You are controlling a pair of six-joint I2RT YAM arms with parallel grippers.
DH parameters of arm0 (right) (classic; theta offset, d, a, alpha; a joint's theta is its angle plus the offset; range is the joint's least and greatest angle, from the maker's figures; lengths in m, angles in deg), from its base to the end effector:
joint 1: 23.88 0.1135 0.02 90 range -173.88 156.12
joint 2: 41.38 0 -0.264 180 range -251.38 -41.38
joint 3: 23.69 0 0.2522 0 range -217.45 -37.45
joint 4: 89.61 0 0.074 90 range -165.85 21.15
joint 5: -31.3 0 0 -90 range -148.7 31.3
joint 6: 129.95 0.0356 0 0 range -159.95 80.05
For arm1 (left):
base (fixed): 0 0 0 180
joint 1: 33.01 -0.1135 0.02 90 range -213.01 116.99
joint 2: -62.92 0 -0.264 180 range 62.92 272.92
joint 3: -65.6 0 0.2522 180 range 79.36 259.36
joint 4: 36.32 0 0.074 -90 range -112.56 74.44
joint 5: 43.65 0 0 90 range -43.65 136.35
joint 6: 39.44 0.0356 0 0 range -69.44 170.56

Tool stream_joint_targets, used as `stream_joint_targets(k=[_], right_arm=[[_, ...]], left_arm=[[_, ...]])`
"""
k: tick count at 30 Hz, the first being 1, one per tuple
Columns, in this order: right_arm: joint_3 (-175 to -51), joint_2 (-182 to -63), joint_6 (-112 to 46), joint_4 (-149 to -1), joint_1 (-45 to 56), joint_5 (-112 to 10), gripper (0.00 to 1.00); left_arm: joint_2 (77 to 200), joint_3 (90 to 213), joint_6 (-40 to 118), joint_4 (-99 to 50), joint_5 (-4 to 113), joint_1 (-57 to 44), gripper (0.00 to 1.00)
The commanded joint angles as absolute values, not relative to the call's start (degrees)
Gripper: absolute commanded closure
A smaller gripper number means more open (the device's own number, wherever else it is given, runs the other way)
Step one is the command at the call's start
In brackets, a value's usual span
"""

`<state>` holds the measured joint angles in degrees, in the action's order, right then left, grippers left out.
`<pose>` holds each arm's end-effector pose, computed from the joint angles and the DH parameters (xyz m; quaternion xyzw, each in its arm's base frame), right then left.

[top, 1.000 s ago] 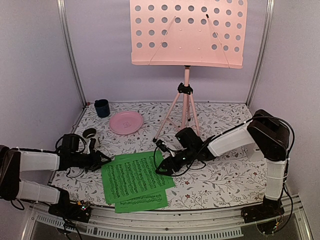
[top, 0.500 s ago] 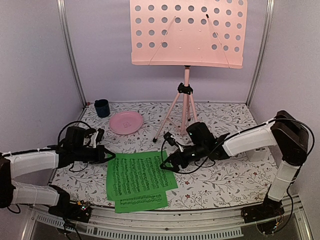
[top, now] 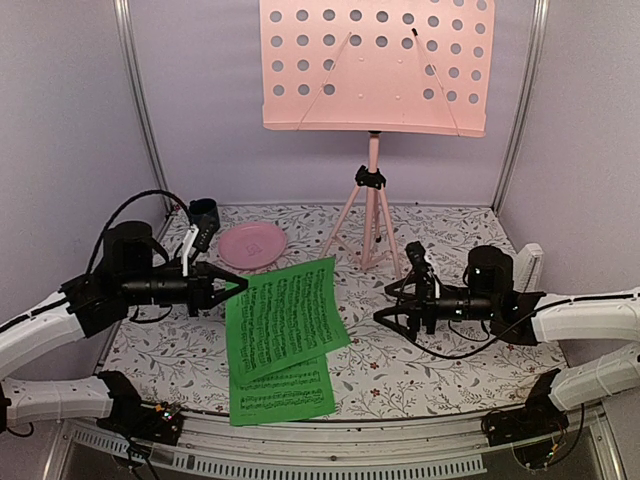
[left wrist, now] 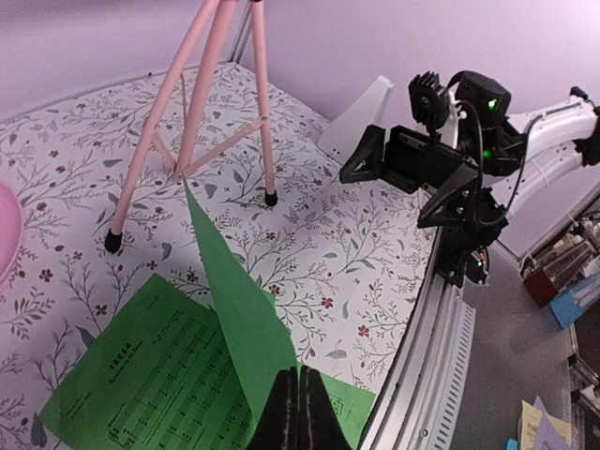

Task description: Set up the instrument practice props

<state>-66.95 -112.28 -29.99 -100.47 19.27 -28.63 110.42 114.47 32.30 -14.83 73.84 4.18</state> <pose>0.1756 0.1890 0.2157 -0.3697 0.6988 0.4437 0.4221 0.1437 -0.1297 0.2779 0.2652 0.7631 -0.4312 0.4018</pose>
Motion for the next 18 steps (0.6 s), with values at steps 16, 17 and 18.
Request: stream_joint_targets(k=[16, 17, 18], right_arm=[[-61.7, -110.8, -36.6, -112.3, 15.2, -23.2, 0.0], [-61.3, -110.9, -36.6, -113.1, 14.8, -22.9, 0.0], [-60.9, -111.0, -36.5, -114.1, 14.4, -22.6, 0.0]], left_arm=[[112.0, 130.0, 47.2, -7.5, 88.5, 11.7, 1.0], [112.0, 130.3, 47.2, -7.8, 89.3, 11.8, 1.0], [111.9, 130.4, 47.2, -8.2, 90.0, 11.8, 1.0]])
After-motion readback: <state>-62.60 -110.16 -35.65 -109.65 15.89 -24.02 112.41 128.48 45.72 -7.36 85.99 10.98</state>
